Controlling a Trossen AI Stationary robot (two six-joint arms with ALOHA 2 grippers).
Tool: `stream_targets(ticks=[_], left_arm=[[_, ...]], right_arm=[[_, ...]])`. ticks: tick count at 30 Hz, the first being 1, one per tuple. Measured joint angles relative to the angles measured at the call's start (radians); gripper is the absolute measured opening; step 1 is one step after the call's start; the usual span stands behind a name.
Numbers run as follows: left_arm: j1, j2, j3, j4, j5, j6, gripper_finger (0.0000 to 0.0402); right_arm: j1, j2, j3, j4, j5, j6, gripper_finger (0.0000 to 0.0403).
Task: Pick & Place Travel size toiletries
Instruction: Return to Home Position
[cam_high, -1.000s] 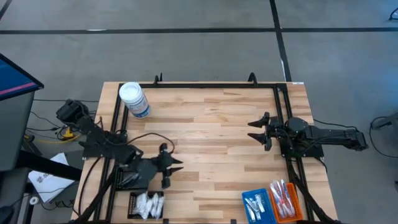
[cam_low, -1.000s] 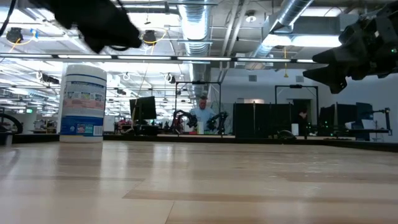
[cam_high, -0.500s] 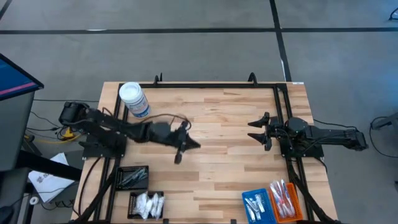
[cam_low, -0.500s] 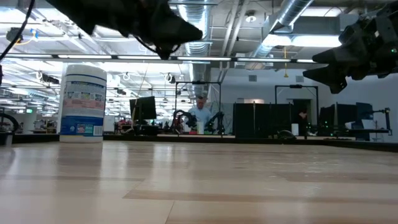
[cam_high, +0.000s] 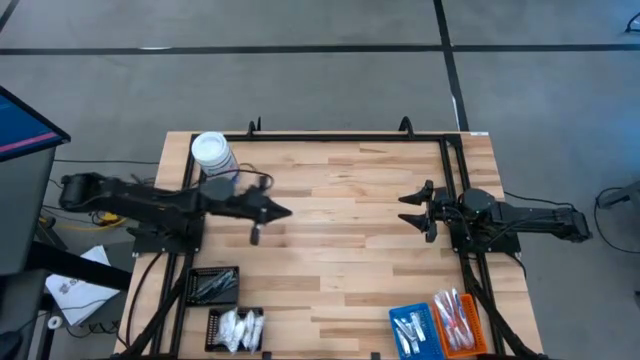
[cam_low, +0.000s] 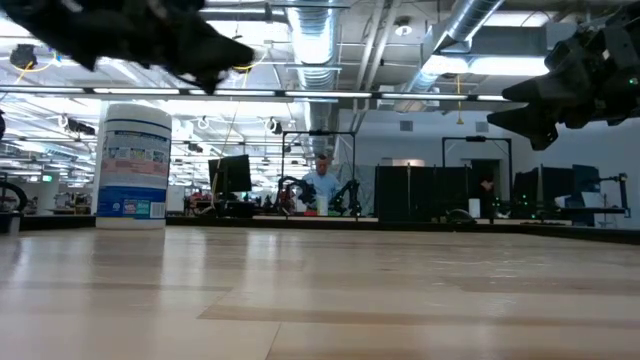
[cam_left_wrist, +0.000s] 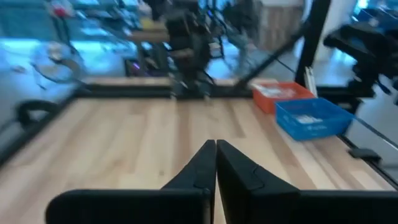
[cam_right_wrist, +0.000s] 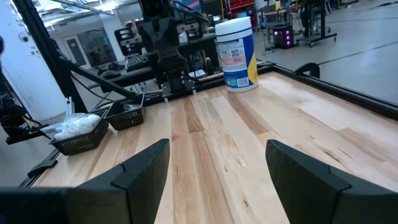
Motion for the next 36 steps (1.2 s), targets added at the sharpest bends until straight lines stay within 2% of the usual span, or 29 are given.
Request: stream_targets(ticks=[6,11,16,21,24,36], left_arm=[[0.000,-0.278,-0.154,0.006,-0.128,-0.005,0.0007],[0.000,-0.478,-0.250,0.011,-0.134,0.048,0.0008],[0.000,-0.610,-0.332,0.012,-0.132,0.047,0.0008],[0.000,-0.694,-0.403,0.016,-0.132,0.046,0.0008],[-0.001,-0.724,-0.403,-0.006,-0.129,0.031,0.0008],[-0.001,-0.720,-0.403,-0.145,-0.110,-0.008,0.0008]], right_arm=[[0.000,0.000,0.000,0.000,0.000,0.000,0.0260],[0.000,0.000,0.000,0.000,0.000,0.000,0.0260],[0.000,0.000,0.000,0.000,0.000,0.000,0.0260],[0.000,0.000,0.000,0.000,0.000,0.000,0.0260],[0.000,0.000,0.000,0.000,0.000,0.000,0.0260],[0.000,0.000,0.000,0.000,0.000,0.000,0.0260]])
